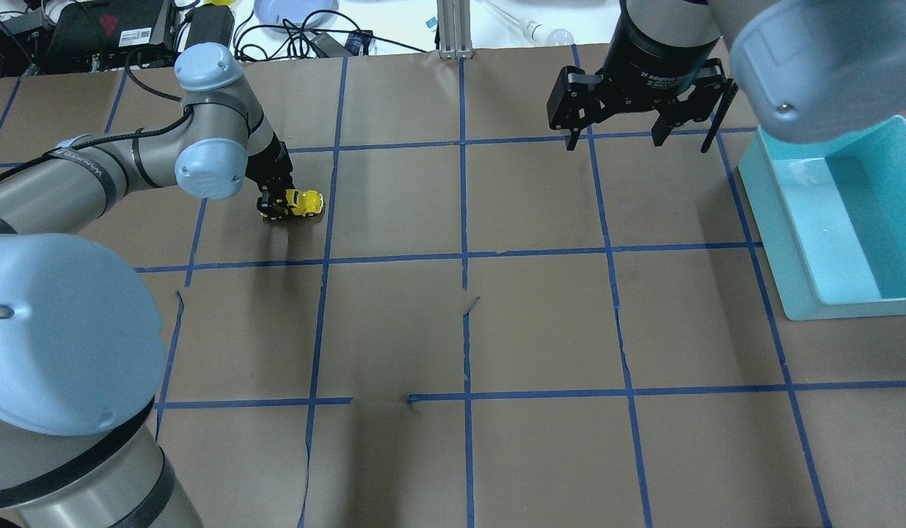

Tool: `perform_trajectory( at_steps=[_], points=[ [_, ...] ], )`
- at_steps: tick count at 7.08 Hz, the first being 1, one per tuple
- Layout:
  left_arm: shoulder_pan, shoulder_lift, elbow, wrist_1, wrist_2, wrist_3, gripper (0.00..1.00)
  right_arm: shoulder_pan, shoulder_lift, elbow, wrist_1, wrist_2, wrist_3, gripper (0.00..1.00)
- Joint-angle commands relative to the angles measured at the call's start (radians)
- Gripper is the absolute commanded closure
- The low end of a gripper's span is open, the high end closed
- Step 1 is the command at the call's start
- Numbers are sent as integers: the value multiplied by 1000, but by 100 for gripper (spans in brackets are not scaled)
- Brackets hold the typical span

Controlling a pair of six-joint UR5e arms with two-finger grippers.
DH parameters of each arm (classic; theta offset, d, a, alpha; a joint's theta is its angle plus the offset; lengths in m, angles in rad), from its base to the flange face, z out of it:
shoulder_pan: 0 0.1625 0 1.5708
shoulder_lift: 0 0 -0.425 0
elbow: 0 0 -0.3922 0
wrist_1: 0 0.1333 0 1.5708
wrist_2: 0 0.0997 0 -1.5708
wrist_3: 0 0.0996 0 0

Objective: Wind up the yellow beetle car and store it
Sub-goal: 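Roll the held car back toward its start with the left gripper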

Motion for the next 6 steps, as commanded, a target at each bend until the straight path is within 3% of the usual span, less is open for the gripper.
perform_trajectory(
  at_steps=[1,6],
  points=[
    [42,4,-3,-1,1,40,94,0,0,0,0,0,0,0],
    [73,4,-1,-1,2,86,92,0,0,0,0,1,0,0]
  ],
)
